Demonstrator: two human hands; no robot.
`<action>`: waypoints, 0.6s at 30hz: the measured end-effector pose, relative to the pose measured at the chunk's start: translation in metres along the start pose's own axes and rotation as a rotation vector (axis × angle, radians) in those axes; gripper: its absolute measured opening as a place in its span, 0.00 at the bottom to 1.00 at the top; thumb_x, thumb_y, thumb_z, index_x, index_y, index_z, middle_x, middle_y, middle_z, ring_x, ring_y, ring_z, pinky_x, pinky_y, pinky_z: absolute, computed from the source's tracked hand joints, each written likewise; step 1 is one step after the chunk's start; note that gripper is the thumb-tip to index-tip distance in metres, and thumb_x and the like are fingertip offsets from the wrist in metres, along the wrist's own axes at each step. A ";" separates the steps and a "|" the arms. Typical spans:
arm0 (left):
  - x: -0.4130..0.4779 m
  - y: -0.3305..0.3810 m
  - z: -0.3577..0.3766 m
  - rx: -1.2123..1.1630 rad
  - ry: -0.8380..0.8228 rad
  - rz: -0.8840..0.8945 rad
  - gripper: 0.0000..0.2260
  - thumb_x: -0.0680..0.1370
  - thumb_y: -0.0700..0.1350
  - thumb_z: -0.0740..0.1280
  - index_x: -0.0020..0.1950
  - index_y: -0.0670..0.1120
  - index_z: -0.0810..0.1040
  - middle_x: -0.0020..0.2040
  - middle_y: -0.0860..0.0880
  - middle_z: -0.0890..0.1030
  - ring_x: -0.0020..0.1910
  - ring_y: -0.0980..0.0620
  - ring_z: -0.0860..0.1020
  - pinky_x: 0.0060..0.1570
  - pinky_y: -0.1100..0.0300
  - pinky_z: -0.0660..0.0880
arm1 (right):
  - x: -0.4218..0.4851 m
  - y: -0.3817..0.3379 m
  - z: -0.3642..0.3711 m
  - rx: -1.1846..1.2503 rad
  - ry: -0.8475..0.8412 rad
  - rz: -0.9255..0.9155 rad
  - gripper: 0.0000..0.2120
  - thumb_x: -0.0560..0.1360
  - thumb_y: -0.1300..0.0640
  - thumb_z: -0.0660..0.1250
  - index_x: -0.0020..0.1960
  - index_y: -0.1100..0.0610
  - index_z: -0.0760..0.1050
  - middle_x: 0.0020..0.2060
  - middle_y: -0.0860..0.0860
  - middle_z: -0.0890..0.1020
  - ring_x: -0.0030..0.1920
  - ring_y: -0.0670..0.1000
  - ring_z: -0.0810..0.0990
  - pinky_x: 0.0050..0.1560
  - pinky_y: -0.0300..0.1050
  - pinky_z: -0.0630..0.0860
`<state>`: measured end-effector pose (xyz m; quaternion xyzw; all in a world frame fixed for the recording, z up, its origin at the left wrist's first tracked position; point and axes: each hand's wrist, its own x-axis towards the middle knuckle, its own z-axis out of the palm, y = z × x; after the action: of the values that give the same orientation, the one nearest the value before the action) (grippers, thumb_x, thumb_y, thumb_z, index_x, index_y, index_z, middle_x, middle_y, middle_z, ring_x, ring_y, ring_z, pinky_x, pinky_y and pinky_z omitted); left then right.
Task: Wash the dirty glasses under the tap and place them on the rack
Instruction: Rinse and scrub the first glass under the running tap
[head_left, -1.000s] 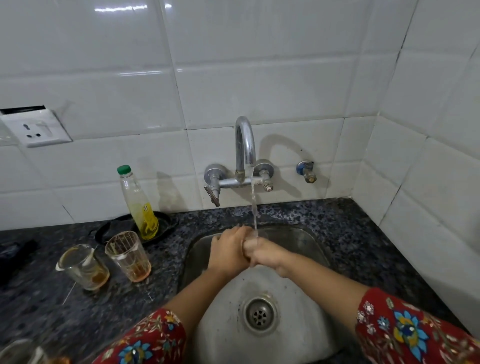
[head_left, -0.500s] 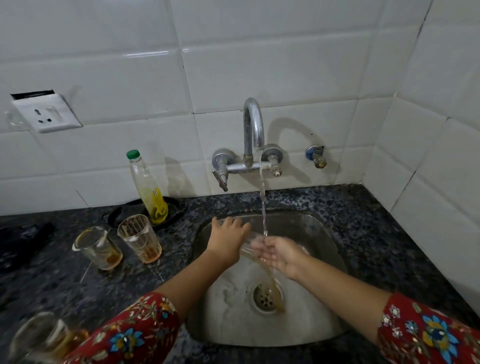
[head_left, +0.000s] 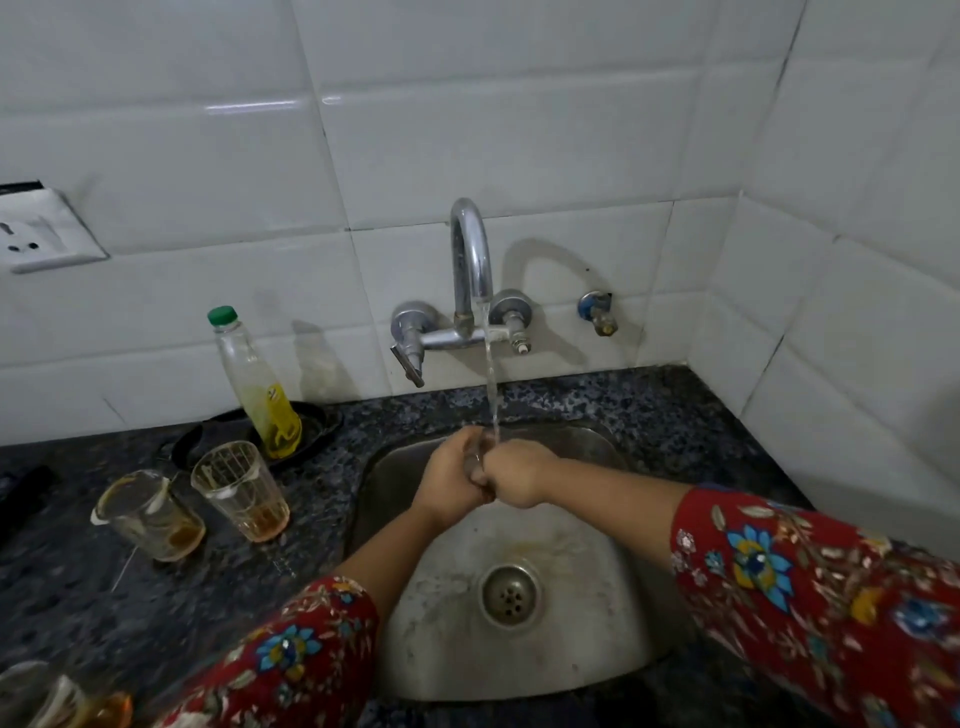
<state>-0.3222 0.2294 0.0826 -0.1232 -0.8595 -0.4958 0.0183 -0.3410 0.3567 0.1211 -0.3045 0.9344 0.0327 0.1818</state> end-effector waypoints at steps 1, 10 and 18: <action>0.000 0.002 -0.002 0.050 0.022 0.028 0.17 0.68 0.39 0.74 0.51 0.54 0.75 0.47 0.54 0.82 0.47 0.59 0.80 0.48 0.69 0.74 | 0.000 -0.001 0.000 0.079 -0.003 0.013 0.06 0.74 0.62 0.62 0.49 0.60 0.77 0.49 0.58 0.79 0.49 0.59 0.78 0.41 0.45 0.68; 0.007 0.004 -0.016 0.119 -0.130 -0.008 0.21 0.67 0.42 0.75 0.58 0.49 0.77 0.53 0.56 0.81 0.53 0.57 0.80 0.51 0.71 0.73 | -0.010 0.017 0.000 -0.303 0.199 -0.162 0.09 0.75 0.60 0.62 0.48 0.60 0.81 0.47 0.58 0.83 0.51 0.59 0.80 0.56 0.51 0.75; 0.019 0.007 -0.028 0.180 -0.368 0.002 0.27 0.63 0.39 0.79 0.60 0.46 0.76 0.54 0.53 0.80 0.53 0.55 0.79 0.56 0.63 0.76 | -0.007 0.043 -0.006 -0.515 0.400 -0.518 0.07 0.73 0.64 0.67 0.47 0.58 0.82 0.48 0.52 0.85 0.53 0.52 0.82 0.62 0.46 0.75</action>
<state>-0.3415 0.2123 0.1053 -0.2102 -0.8892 -0.3859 -0.1276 -0.3622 0.3946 0.1269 -0.5653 0.8052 0.1588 -0.0833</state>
